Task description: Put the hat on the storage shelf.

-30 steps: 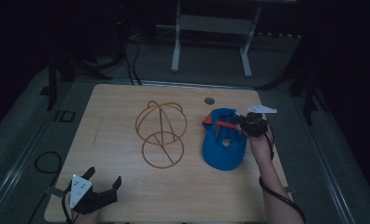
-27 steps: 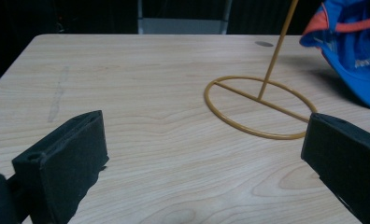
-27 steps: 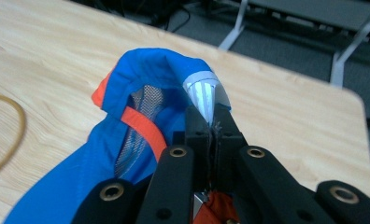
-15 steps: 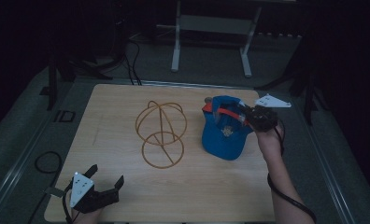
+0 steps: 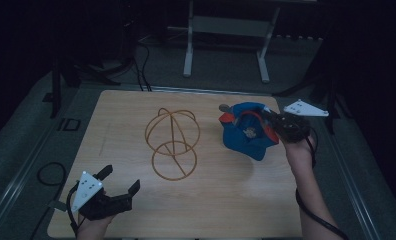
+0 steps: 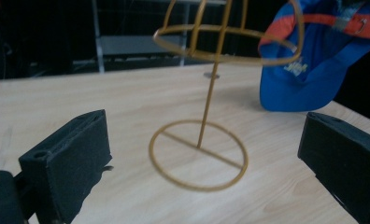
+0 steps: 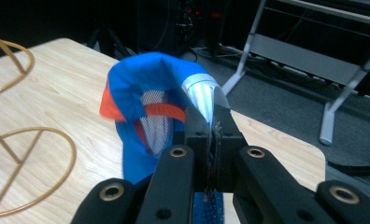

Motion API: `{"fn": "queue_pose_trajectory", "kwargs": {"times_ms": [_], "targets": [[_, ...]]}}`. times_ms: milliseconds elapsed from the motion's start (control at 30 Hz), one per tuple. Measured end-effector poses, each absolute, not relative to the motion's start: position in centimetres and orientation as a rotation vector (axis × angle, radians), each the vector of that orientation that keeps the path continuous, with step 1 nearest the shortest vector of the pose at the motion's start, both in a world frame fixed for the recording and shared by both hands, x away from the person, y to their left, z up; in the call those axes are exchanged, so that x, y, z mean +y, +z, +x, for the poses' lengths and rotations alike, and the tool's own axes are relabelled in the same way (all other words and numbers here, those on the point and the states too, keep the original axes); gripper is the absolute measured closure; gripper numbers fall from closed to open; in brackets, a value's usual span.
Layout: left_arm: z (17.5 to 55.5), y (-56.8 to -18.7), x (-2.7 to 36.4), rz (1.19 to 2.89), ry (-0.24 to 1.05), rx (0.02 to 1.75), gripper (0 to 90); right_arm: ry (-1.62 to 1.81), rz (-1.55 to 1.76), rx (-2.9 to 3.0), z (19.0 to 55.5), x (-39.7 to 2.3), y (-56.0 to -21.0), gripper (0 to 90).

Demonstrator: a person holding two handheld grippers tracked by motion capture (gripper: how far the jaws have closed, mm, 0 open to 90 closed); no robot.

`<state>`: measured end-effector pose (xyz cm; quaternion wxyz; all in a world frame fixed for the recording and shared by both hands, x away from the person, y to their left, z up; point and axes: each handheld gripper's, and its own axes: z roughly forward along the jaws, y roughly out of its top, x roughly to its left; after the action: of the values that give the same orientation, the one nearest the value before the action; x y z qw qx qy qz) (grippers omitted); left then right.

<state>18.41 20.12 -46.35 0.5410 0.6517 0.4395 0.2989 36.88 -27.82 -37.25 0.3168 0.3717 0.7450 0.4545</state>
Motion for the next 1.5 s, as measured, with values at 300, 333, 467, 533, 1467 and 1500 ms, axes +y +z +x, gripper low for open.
{"fn": "queue_pose_trajectory", "kwargs": {"times_ms": [300,333,467,533,1467,1500], "targets": [[19.8,-42.7,16.8,1.589,0.711,0.932,4.1,1.214,0.964,1.943,35.0,-28.3,-36.6,87.6],[20.0,-42.5,16.5,1.591,0.708,0.923,4.1,1.217,0.964,1.939,34.7,-28.4,-36.4,87.6],[21.0,-41.1,15.0,1.609,0.71,0.89,4.1,1.22,0.948,1.928,34.0,-28.5,-35.9,87.6],[21.5,-40.4,14.3,1.614,0.706,0.87,4.1,1.224,0.936,1.923,33.5,-28.4,-35.5,87.6],[28.8,-36.1,2.3,1.768,0.636,0.631,7.5,1.289,0.835,1.945,30.1,-26.8,-33.9,87.6],[28.9,-36.1,2.1,1.767,0.629,0.631,7.5,1.294,0.832,1.95,30.0,-26.7,-33.9,87.6]]}}
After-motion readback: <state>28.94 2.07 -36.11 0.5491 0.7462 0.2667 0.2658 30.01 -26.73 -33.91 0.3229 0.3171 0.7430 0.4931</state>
